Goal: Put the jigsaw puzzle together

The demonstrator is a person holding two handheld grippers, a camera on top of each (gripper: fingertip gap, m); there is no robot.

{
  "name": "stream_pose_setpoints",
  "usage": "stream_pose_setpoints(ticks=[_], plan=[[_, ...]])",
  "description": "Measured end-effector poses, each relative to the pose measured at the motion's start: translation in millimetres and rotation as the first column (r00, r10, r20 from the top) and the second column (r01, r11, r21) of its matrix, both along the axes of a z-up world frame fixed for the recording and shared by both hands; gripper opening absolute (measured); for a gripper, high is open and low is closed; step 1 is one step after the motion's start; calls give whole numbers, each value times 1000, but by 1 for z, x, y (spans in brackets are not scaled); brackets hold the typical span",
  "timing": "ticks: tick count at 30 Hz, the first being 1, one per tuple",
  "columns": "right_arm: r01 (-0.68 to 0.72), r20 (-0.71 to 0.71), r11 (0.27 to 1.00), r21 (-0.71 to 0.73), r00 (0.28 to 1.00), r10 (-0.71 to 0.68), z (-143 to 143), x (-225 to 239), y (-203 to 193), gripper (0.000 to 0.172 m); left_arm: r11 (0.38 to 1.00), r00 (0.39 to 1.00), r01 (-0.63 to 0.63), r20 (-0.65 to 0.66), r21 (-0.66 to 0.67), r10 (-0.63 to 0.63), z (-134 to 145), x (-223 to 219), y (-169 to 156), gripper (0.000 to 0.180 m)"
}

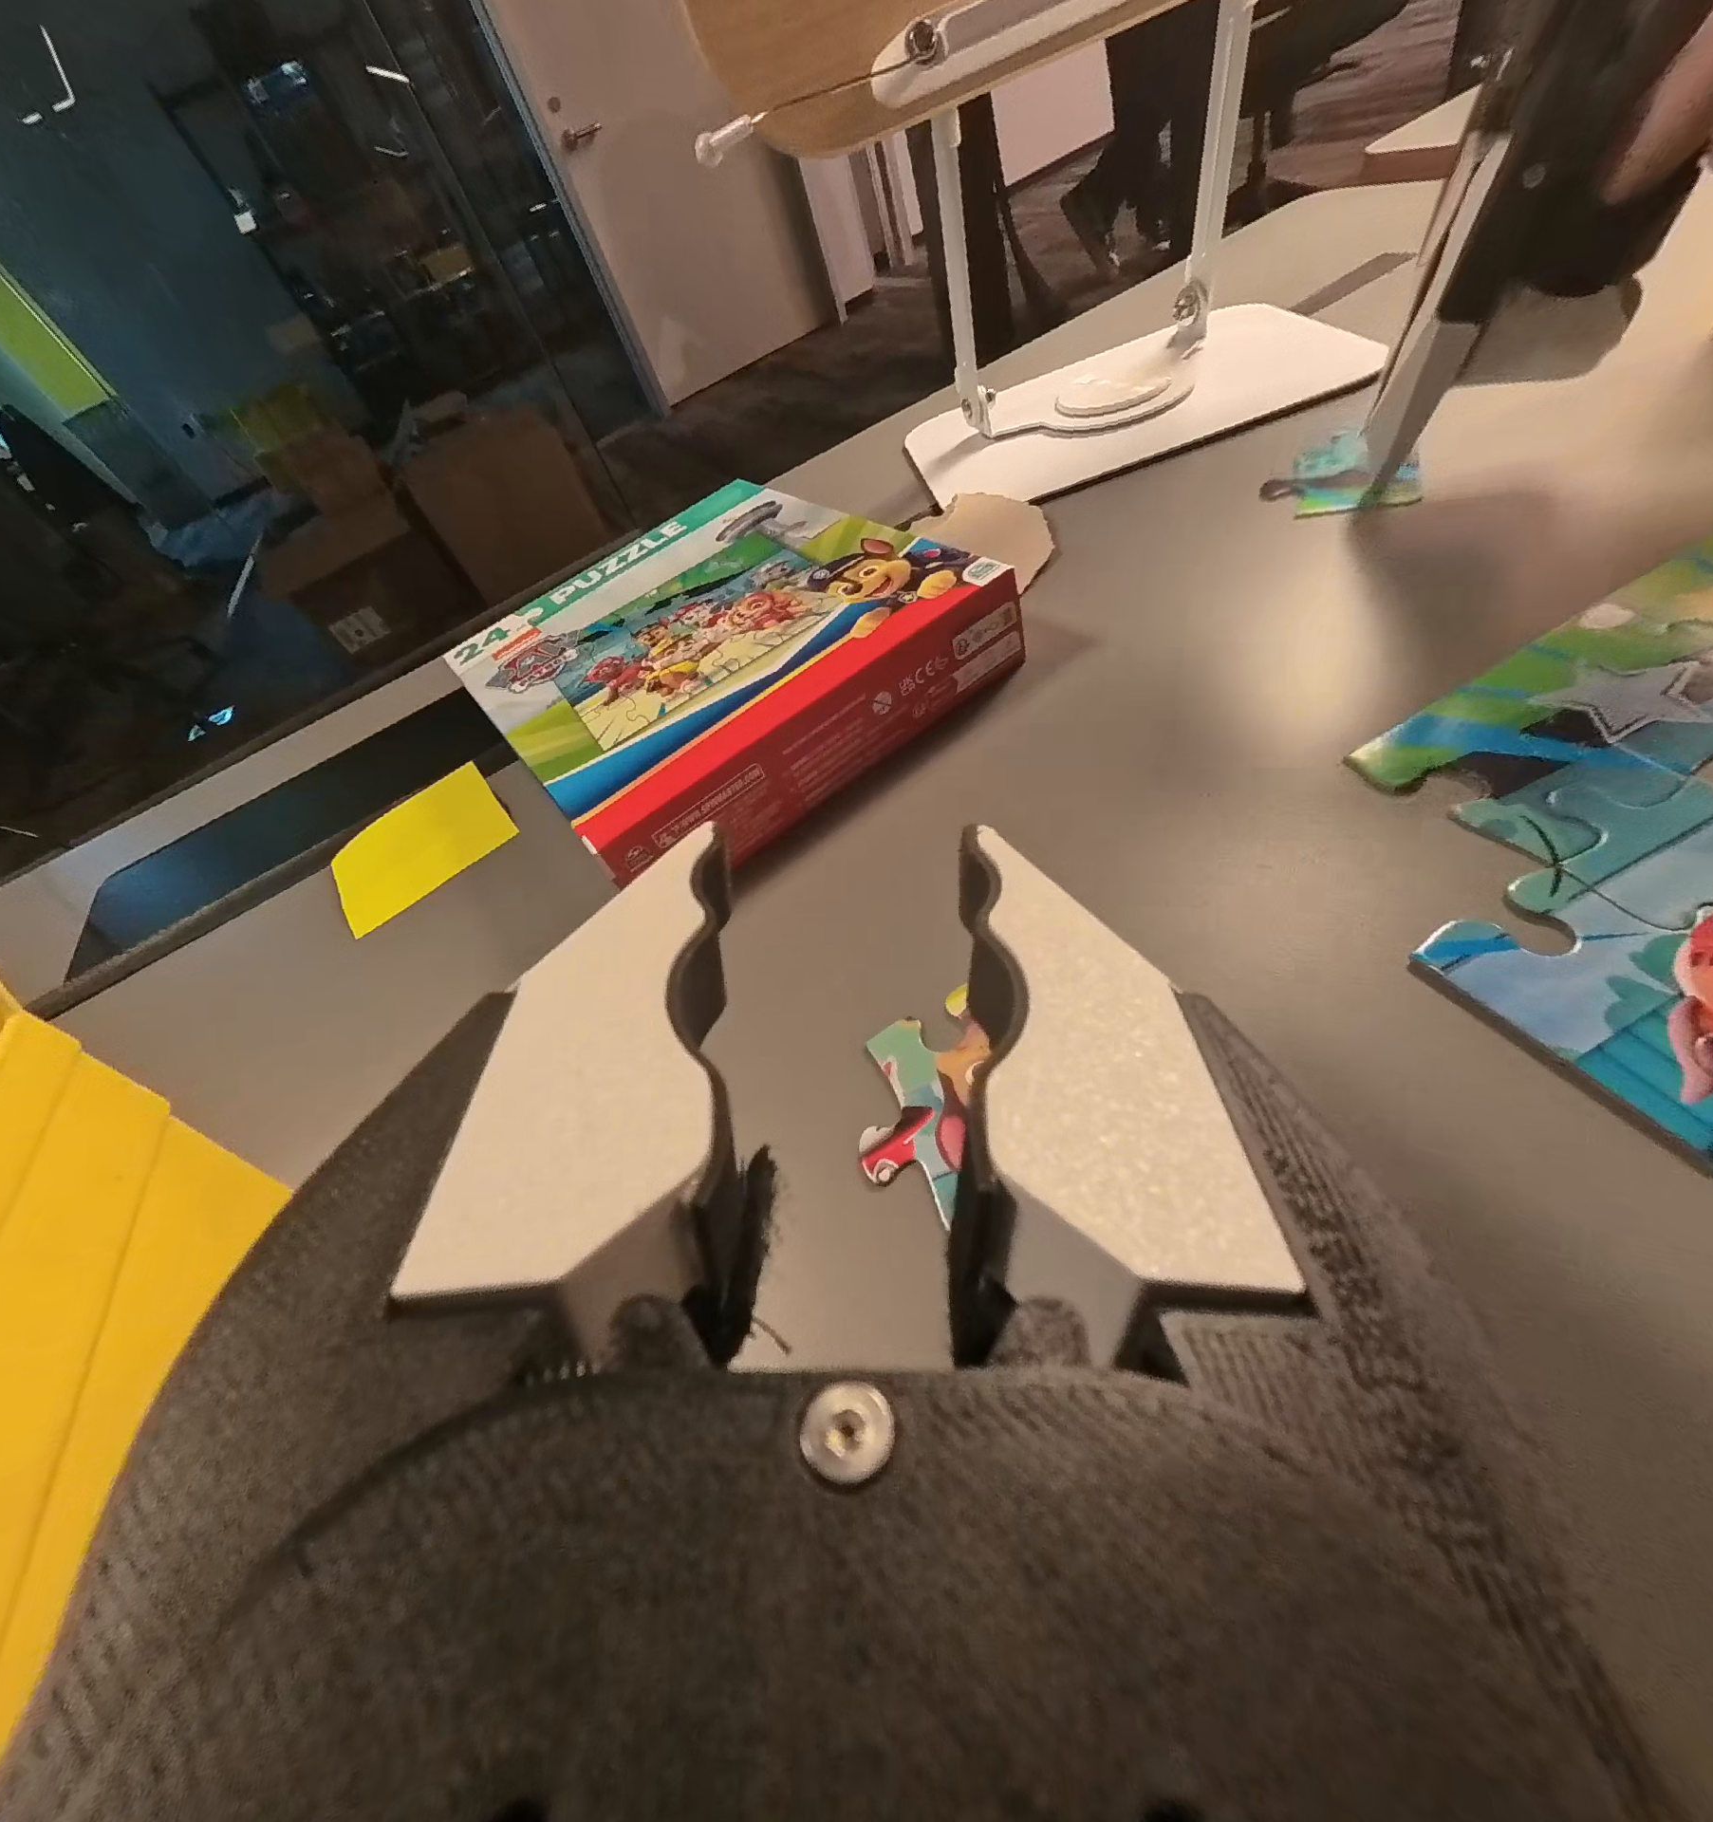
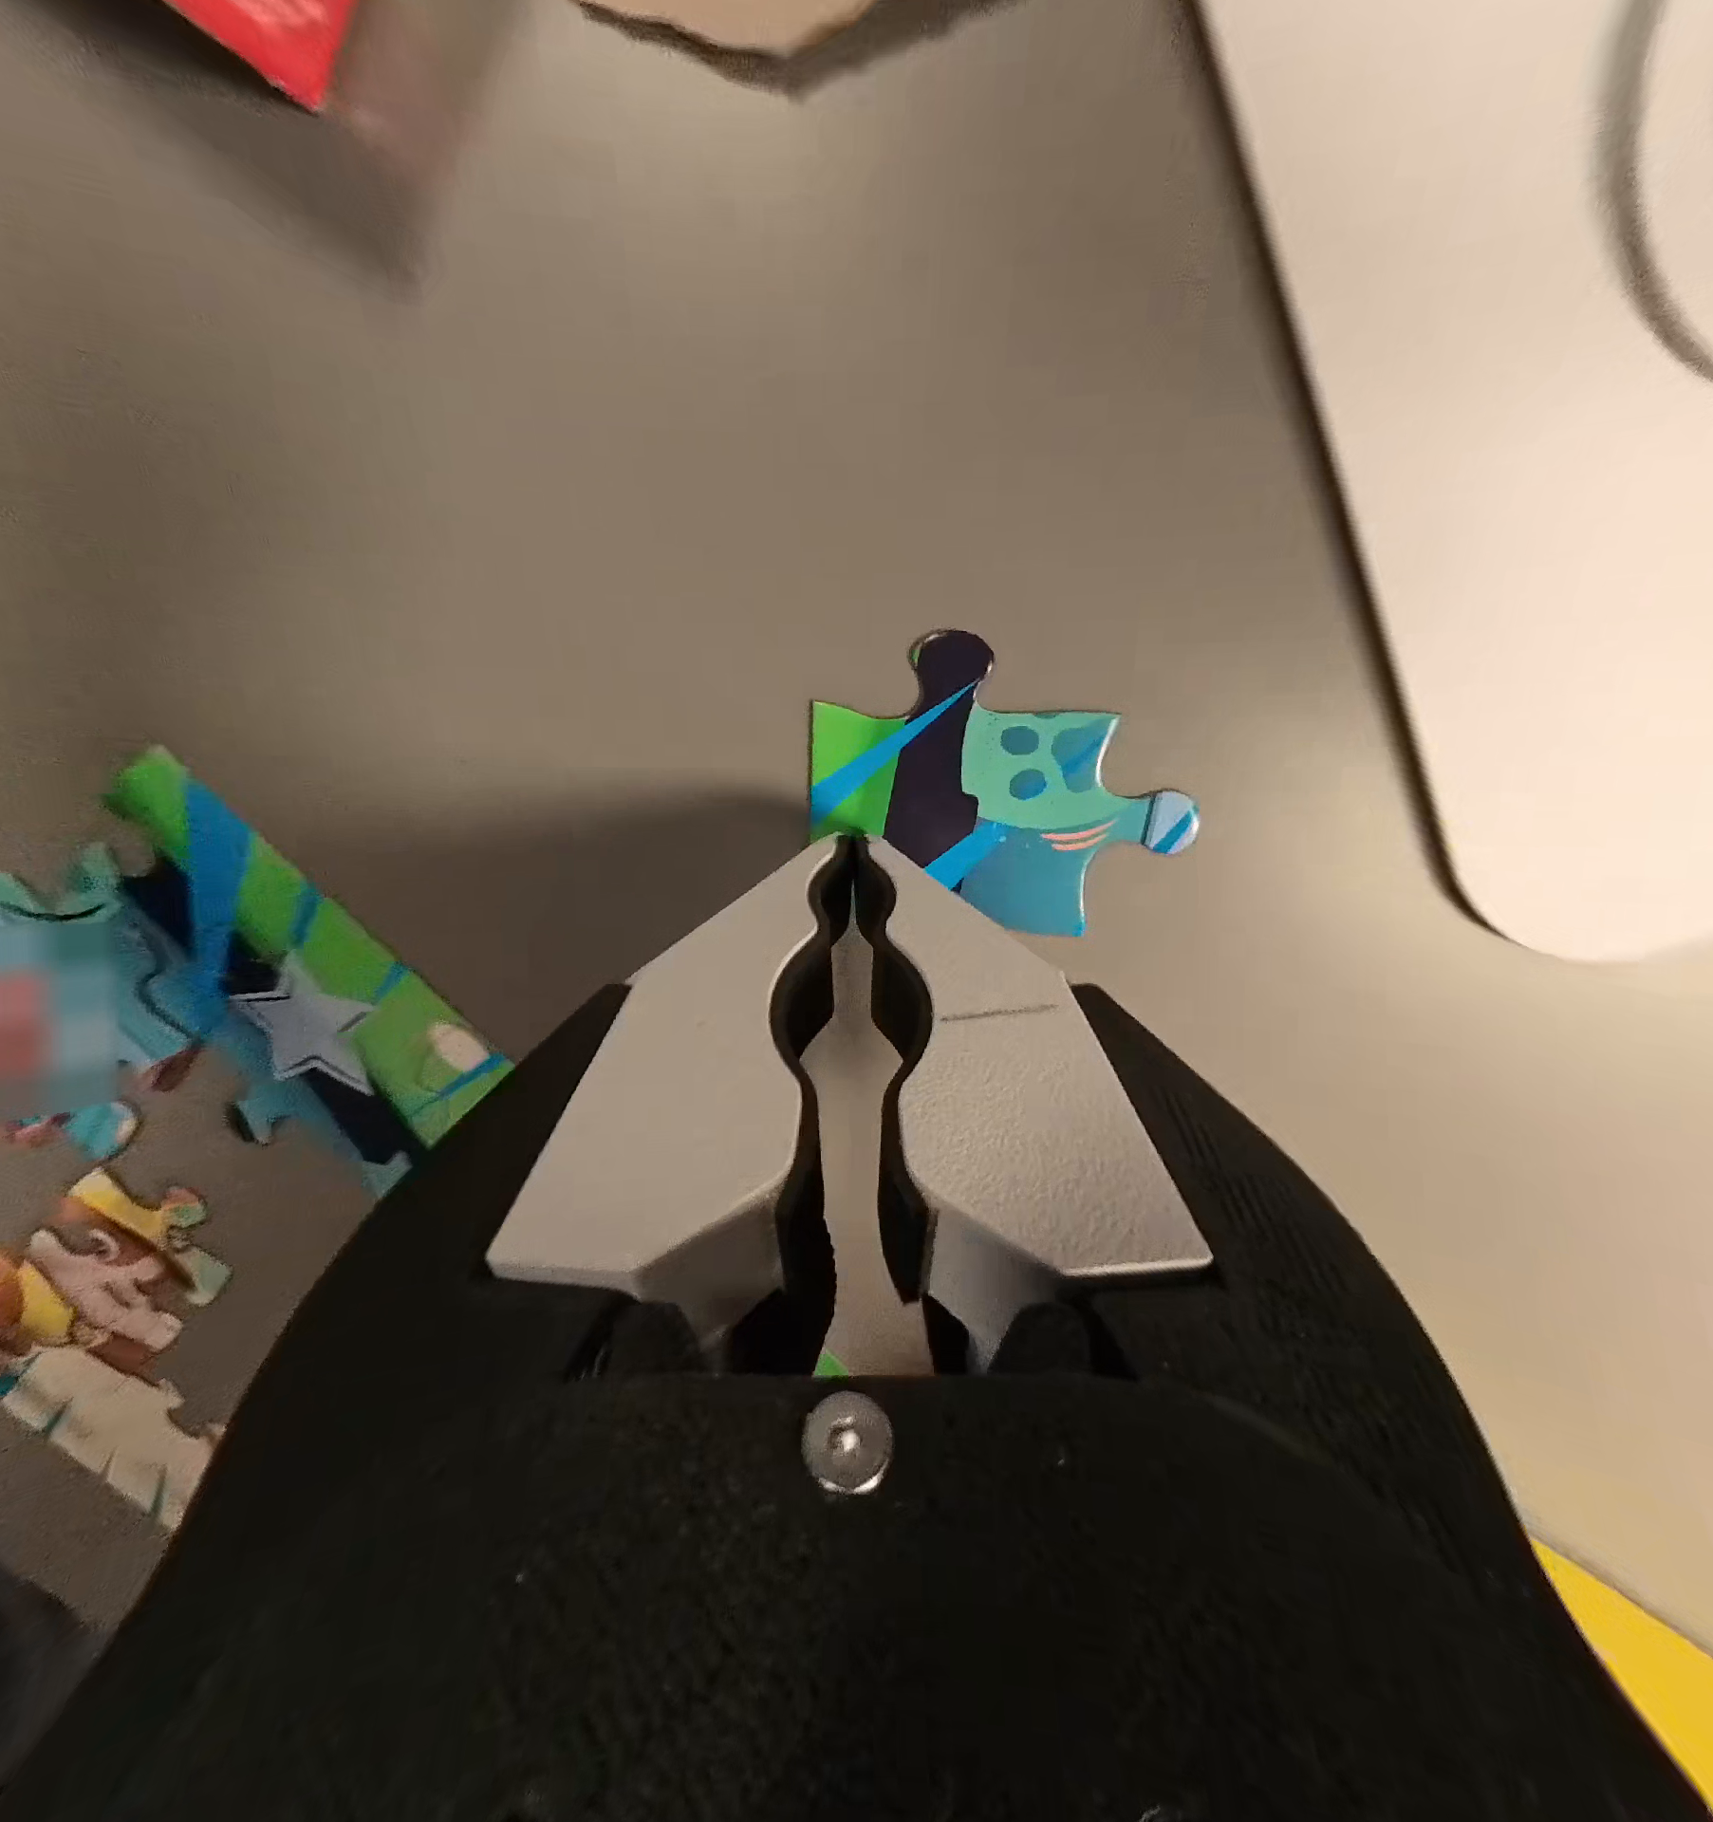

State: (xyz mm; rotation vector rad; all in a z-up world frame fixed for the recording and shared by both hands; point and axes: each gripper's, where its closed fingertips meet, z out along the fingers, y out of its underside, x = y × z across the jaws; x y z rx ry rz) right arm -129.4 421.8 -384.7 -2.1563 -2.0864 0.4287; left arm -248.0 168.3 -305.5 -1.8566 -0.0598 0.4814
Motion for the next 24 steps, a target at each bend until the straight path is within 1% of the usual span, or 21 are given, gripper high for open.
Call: stream_pose_setpoints(ticks=[3,4,7,8,11,17,21,22,23,24], plan=[[-49,-28,995,-90,999,47,1,-10,-29,0,1000,1000,-1,2,2,1,0,0,0,46],[-51,-44,994,-96,998,47,2,-14,-32,0,1000,1000,-1,2,2,1,0,0,0,46],[12,-129,999,37,992,-8,9,-28,-7,0,1000,1000,-2,0,7,2,2,-1,-1,46],[39,-137,997,65,990,-29,9,-29,1,0,1000,1000,-3,0,10,3,3,-1,-1,46],[54,-87,994,97,995,-46,1,-22,8,0,1000,1000,-2,1,19,2,5,-1,-2,46],[-2,-94,999,40,996,6,1,-26,-21,0,1000,1000,0,-6,28,0,8,0,-2,46],[-72,-153,996,-54,986,63,1,-34,-68,0,999,1000,1,30,46,-2,7,-1,-3,45],[-87,-166,995,-55,983,77,2,-36,-75,0,999,999,0,40,53,-2,8,-2,-4,45],[-77,-190,997,-11,979,74,6,-38,-71,0,998,999,-1,47,61,-1,9,-2,-5,45],[-36,-227,998,51,973,47,12,-42,-58,0,998,999,-3,53,69,-1,10,-3,-5,45]])
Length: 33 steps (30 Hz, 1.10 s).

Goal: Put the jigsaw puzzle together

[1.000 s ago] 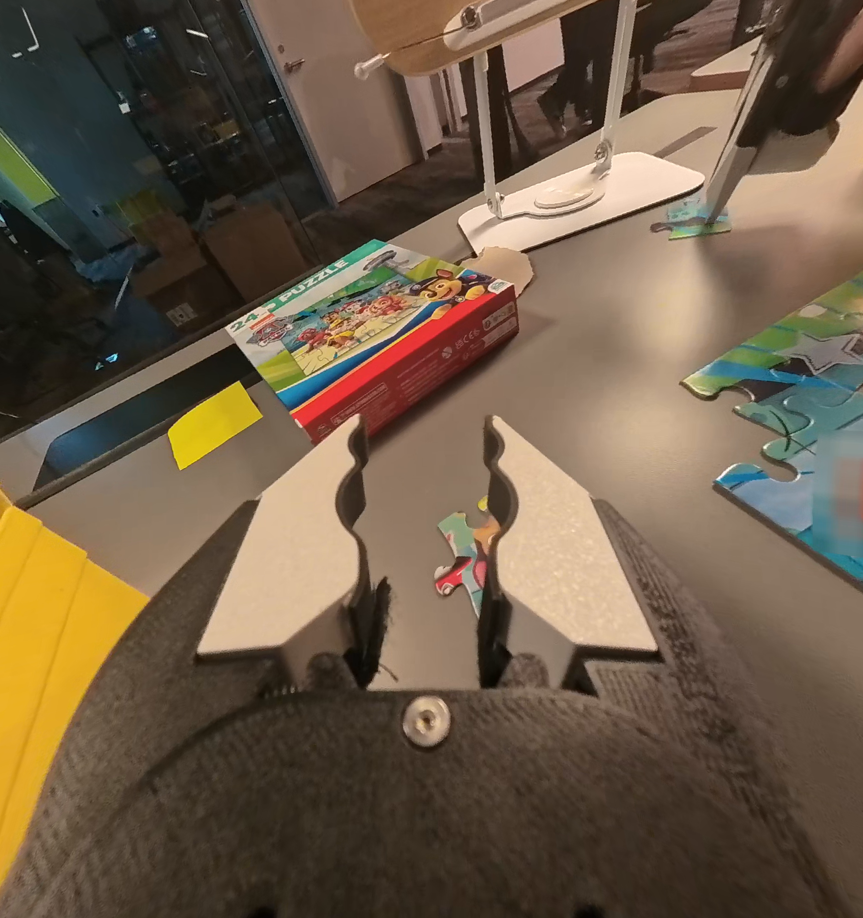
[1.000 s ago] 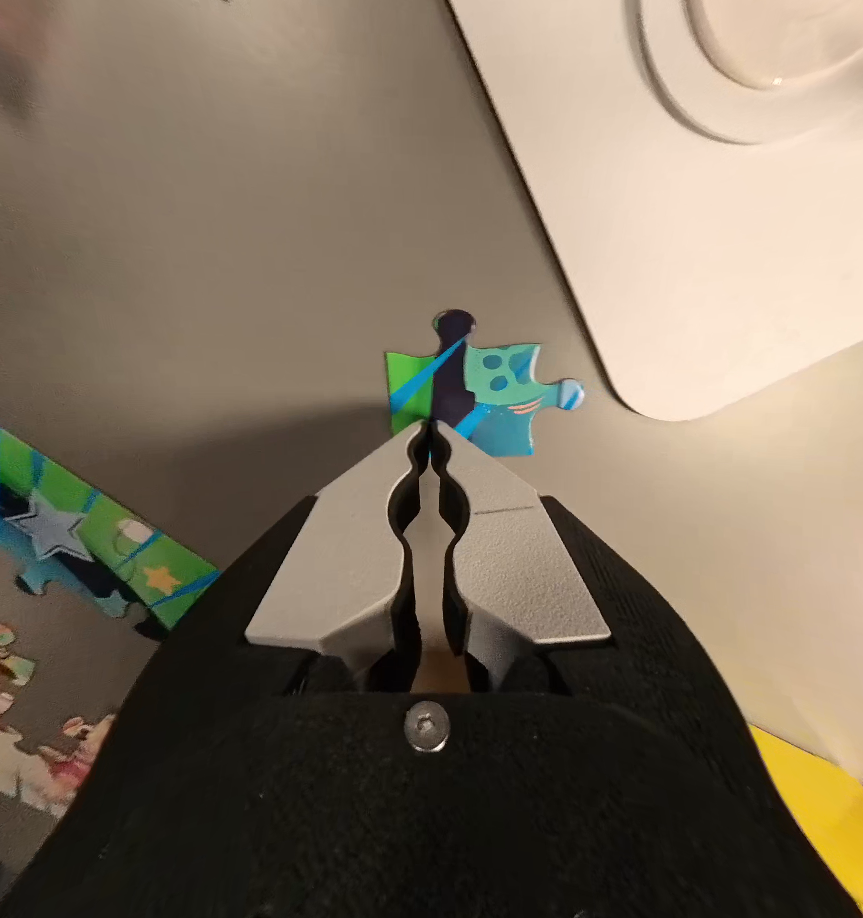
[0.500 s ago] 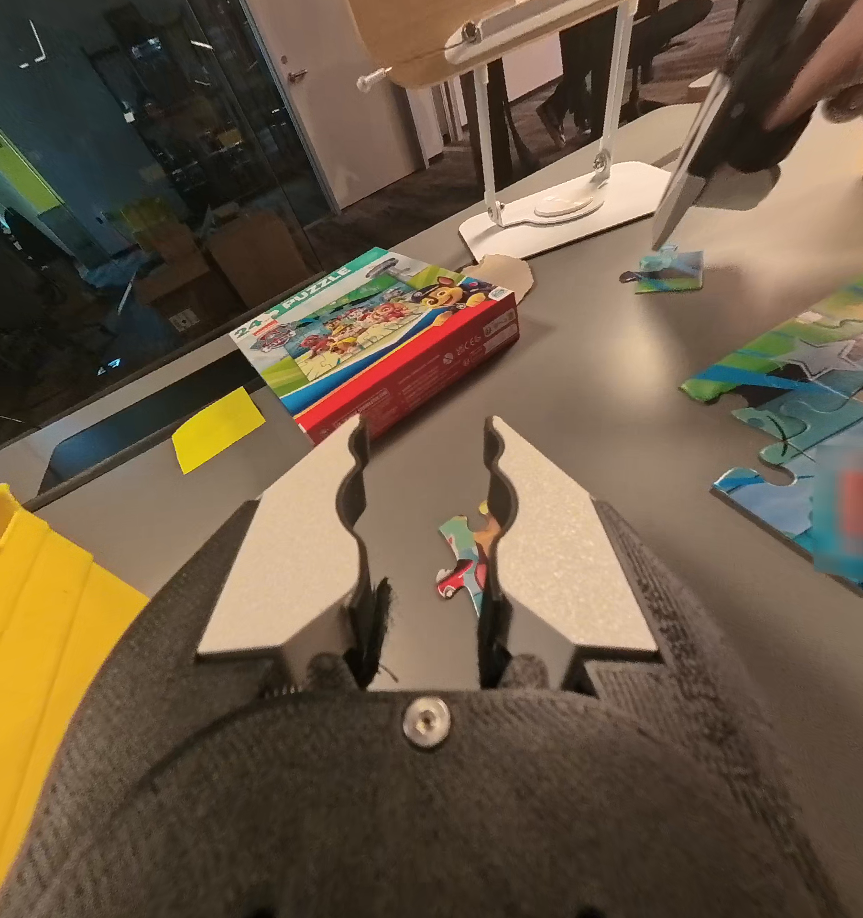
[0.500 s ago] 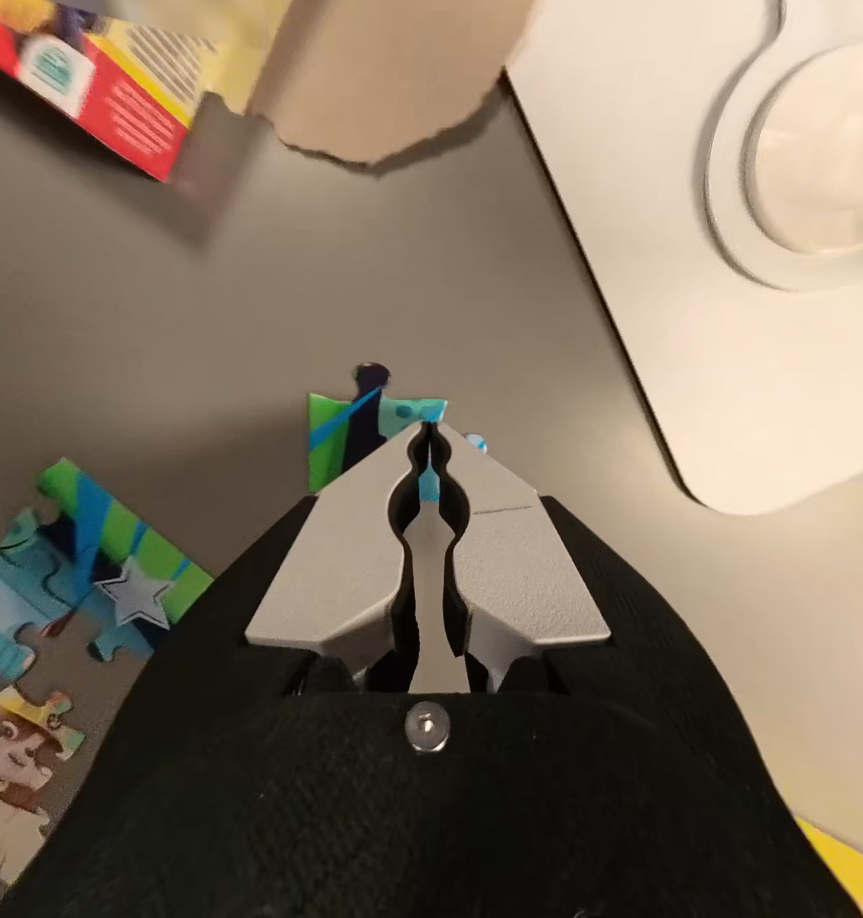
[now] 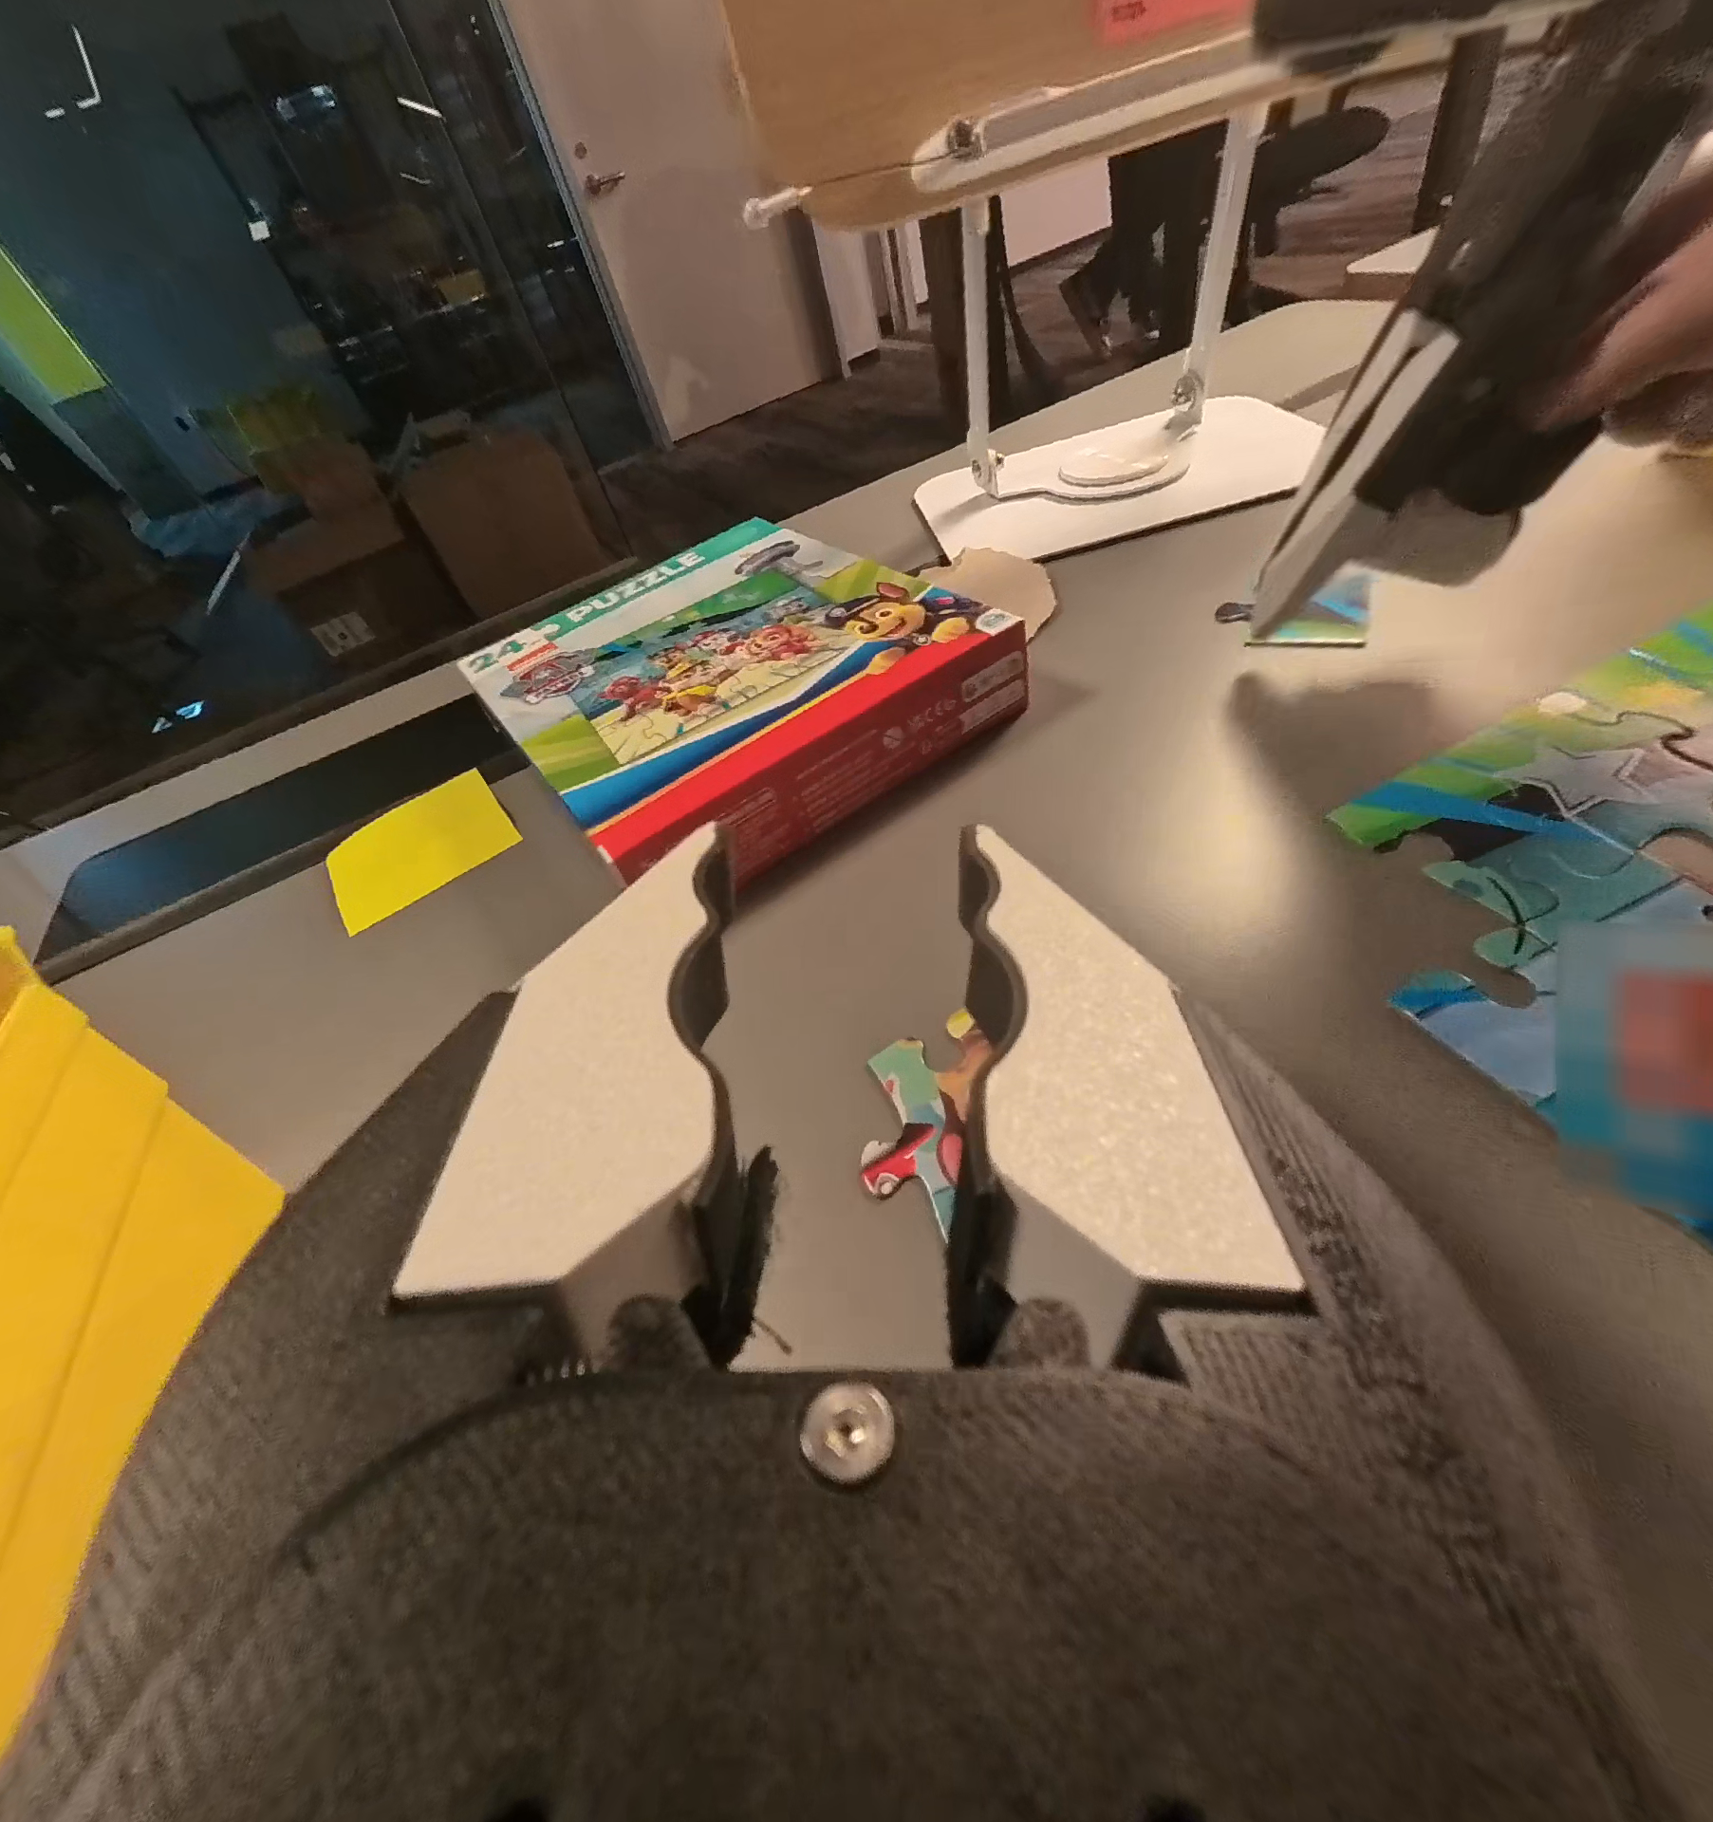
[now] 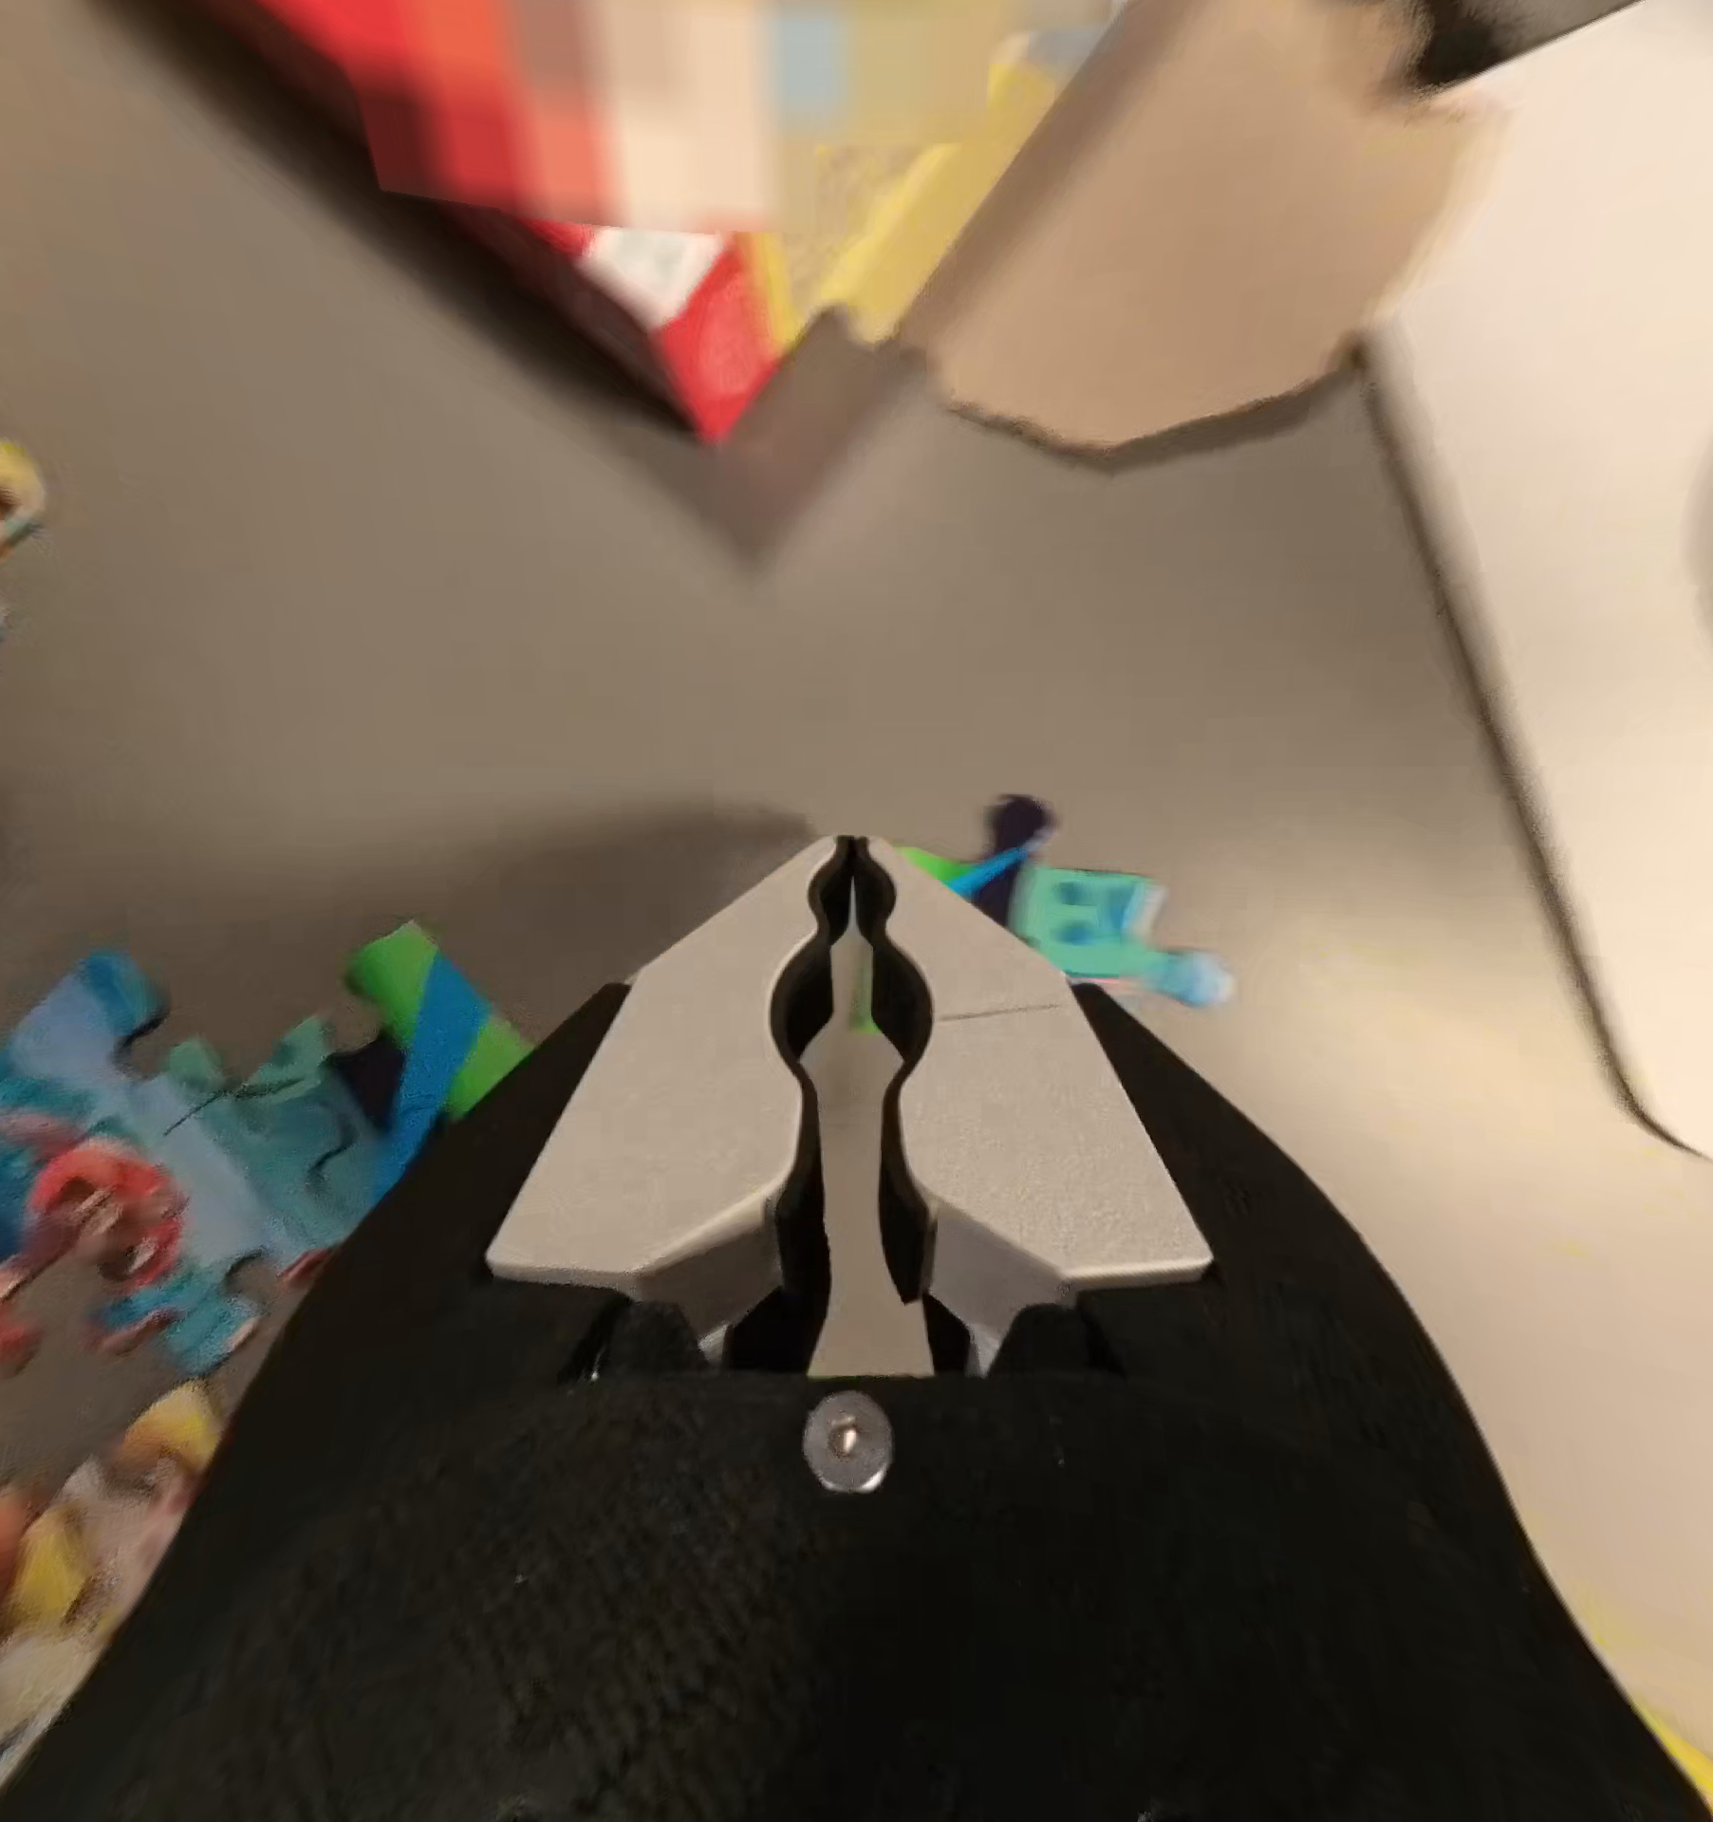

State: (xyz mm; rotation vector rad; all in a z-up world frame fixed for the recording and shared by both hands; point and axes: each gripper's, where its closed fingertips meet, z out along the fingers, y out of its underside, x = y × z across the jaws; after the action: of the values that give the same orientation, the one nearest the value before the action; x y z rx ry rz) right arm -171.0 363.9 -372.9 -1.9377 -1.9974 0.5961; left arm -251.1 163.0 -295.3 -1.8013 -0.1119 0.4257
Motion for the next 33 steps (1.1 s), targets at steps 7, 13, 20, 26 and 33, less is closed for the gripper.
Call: stream_pose_setpoints(ticks=[7,13,20,26,33], plan=[[308,107,948,76,943,-315,-7,36,75,0,1000,1000,-4,14,31,4,7,-2,-3,45],[202,73,967,-156,978,-193,-11,16,25,0,999,1000,-4,3,48,3,13,-1,-4,45],[10,-83,987,-163,996,-24,-1,-14,-21,0,999,1000,-11,22,52,9,11,-4,-5,45],[-151,-116,982,-117,984,138,-4,-25,-63,0,998,999,-10,36,59,7,11,-5,-5,45],[-266,-109,952,-148,962,252,-9,-28,-123,0,998,999,-11,32,64,9,12,-4,-8,44]])
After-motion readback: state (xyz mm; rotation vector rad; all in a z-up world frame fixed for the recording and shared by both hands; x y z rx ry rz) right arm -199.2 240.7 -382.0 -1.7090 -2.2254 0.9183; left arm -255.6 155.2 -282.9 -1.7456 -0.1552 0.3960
